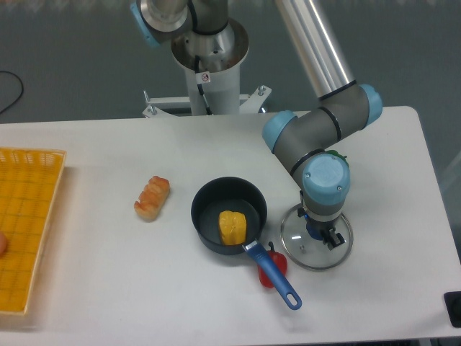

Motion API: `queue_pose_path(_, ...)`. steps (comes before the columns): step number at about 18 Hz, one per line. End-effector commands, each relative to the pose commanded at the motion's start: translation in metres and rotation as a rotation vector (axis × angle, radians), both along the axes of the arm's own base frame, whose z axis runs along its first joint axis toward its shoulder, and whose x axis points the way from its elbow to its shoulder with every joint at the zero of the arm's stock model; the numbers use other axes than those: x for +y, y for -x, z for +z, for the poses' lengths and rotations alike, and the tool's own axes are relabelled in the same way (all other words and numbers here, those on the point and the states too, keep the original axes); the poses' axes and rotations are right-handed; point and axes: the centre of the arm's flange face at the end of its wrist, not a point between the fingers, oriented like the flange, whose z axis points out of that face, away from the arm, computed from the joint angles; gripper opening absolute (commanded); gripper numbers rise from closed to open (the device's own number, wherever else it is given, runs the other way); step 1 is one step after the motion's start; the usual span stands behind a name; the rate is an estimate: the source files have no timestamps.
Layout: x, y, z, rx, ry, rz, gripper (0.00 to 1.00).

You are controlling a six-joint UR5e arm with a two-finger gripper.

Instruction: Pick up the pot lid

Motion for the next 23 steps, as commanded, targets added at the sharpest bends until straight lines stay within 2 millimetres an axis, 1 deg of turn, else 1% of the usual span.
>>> queue_pose_path(1,0.0,0.0,0.0,-0.001,0.002,-0.001,0.6)
queue_pose_path(7,-0.002,-0.001,0.014,0.0,0.0,-0.008,0.6)
queue_pose_path(9,-0.002,-0.001,0.024,-0.011,0.001,-0.008,0.6)
queue_pose_path(13,-0.006,-0.01,0.047,-0.034,0.006,-0.009,0.6)
queue_pose_path(17,-0.006,-0.017,0.066,-0.073,-0.015,-0.007,0.6)
queue_pose_path(23,-0.01,-0.033,0.1,-0.129,-0.048,0.001,0.6)
